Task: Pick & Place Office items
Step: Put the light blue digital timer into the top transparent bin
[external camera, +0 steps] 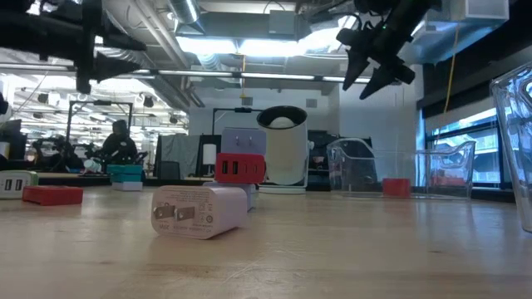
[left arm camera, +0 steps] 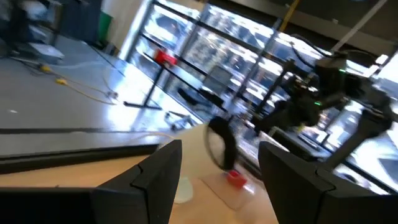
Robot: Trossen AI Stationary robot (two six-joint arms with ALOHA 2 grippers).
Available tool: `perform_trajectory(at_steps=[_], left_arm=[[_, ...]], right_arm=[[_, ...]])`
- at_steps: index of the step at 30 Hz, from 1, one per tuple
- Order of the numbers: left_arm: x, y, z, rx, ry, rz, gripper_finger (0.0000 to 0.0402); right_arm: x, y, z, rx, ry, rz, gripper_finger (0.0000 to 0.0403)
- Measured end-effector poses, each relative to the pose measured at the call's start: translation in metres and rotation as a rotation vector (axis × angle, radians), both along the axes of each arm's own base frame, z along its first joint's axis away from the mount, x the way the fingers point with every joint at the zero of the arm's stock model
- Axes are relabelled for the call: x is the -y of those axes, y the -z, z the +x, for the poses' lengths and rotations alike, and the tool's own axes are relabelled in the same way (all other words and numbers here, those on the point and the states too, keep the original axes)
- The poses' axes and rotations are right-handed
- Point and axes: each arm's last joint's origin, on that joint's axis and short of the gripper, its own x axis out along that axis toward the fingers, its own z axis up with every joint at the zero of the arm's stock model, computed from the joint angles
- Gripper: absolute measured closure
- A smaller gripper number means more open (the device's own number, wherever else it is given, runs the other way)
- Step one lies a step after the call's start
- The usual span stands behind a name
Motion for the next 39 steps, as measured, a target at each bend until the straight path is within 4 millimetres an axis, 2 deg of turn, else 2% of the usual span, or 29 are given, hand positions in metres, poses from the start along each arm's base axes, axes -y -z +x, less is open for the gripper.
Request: perform_trajectory(at_steps=[5,8,11,15,18,20,24,28,31,34,39], left_arm=[[0.003,-0.023,0.017,-0.062,0.092,0.004,0.0191],[0.004,-0.036,0.031,-0.188,0.094,0.083,0.0191],[0.004,-0.045,0.047,-0.398,0.088,0.186,0.0191],[-0.002,-0.045,0.063,-0.784,0.058,0.301,0.0191],[-0.011,-0.042,0.069,-1.062,0.03,0.309,0.0191],[-0.019,-0.04,0.073,-1.182,-0.01,0.247,0.0191],[-0.042,-0.038,0.078,-1.243,0.003,0.008,0.0191],[-0.066,-0.029,0.081,-1.166,0.099,-0.294,0.0191],[-0.079,-0.019,0.081,-1.181,0.153,-0.406,0.019],[-0.087,-0.011,0.081,-1.289,0.248,-0.358,0.0185],[-0.089,-0.005,0.084,-1.508,0.517,-0.037,0.0181]], right_arm=[[-0.005,0.0,0.002,0.005,-0.013,0.005,0.0155],[-0.006,0.0,0.003,0.007,-0.018,0.008,0.0155],[-0.008,0.0,0.004,0.008,-0.023,0.009,0.0155],[-0.012,0.0,0.006,0.008,-0.038,0.01,0.0155],[-0.016,0.0,0.007,0.01,-0.05,0.012,0.0155],[-0.018,0.0,0.008,0.011,-0.06,0.014,0.0155],[-0.024,0.0,0.01,0.011,-0.081,0.014,0.0155],[-0.027,0.0,0.012,0.012,-0.092,0.015,0.0155],[-0.027,0.0,0.012,0.012,-0.093,0.015,0.0155],[-0.027,0.0,0.012,0.012,-0.093,0.015,0.0155],[-0.027,0.0,0.012,0.012,-0.093,0.015,0.0155]])
